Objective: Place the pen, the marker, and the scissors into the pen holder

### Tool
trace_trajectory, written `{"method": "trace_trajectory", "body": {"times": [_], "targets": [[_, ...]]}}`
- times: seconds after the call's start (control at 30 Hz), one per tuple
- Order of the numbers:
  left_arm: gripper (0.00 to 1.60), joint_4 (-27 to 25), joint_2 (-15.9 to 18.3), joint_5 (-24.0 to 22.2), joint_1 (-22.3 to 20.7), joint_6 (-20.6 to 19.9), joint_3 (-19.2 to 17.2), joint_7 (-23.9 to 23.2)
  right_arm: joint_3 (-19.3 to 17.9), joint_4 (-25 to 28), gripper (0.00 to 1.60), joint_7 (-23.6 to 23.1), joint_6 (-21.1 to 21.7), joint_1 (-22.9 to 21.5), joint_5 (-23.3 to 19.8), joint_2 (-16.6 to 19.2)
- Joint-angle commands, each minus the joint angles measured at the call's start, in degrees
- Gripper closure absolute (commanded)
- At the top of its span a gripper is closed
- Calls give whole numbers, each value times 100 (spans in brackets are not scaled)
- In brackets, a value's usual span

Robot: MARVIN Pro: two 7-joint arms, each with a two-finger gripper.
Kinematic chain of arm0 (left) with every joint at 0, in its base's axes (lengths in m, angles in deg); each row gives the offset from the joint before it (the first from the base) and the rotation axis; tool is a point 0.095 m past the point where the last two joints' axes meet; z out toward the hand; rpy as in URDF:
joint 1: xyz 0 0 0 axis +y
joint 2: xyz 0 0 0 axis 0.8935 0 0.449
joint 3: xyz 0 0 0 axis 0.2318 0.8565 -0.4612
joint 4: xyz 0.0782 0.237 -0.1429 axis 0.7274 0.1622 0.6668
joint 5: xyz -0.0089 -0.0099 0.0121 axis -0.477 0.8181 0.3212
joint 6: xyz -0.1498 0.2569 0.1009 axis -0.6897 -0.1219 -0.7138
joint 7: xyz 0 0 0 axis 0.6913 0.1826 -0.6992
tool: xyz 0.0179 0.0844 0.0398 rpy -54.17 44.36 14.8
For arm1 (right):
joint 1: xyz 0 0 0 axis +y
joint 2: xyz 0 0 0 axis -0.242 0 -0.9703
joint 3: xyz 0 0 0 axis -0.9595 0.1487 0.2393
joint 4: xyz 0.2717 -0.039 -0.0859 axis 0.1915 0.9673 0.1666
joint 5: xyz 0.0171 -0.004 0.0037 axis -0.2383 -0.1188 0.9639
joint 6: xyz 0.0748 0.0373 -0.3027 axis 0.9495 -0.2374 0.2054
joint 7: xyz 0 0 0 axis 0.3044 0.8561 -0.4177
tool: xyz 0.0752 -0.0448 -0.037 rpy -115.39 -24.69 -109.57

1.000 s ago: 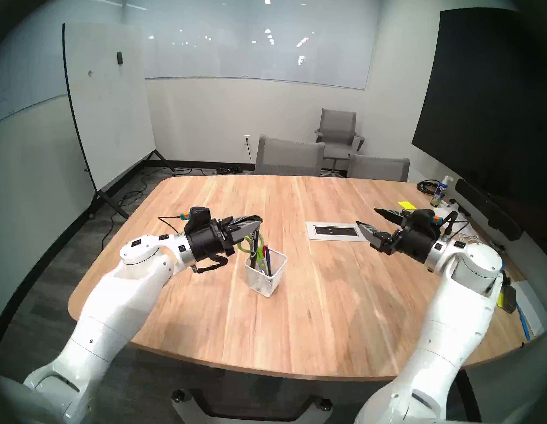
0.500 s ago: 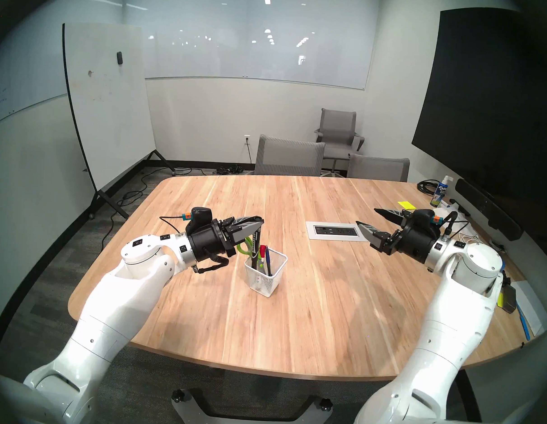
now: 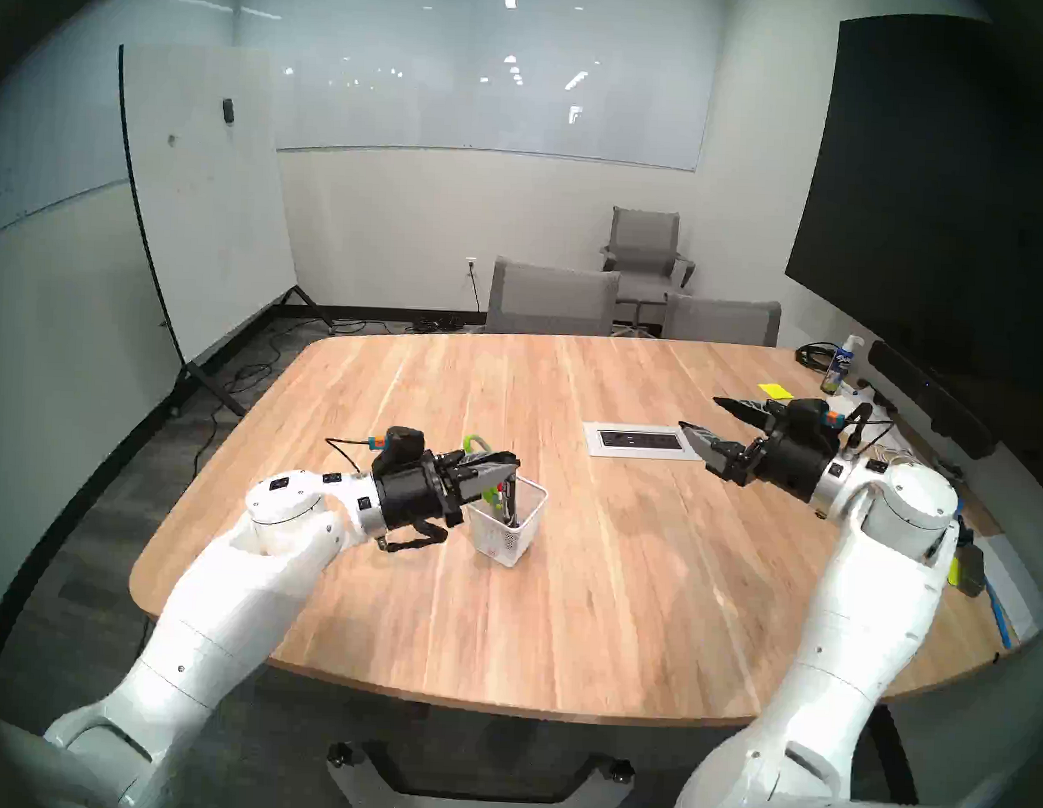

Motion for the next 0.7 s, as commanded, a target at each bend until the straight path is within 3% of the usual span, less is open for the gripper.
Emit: {"method": "trace_trajectory", "body": {"times": [0.0, 0.03, 0.07, 0.37, 0.67], "targets": [[110, -147, 34, 52, -64, 5, -29, 37, 7, 86, 0, -11, 5, -78, -54, -11], [16, -152, 37, 62, -88, -15, -32, 42, 7, 86, 0, -11, 5, -78, -54, -11], [0, -147, 50, 67, -123, -27, -37, 20, 7, 85, 0, -11, 5, -78, -53, -11], [0, -276, 117, 136, -308, -135, -198, 74, 8, 82, 0, -11, 3, -79, -51, -9], [0, -743, 317, 0, -203, -246, -679, 214, 9, 81, 0, -11, 2, -79, -50, -8]]}}
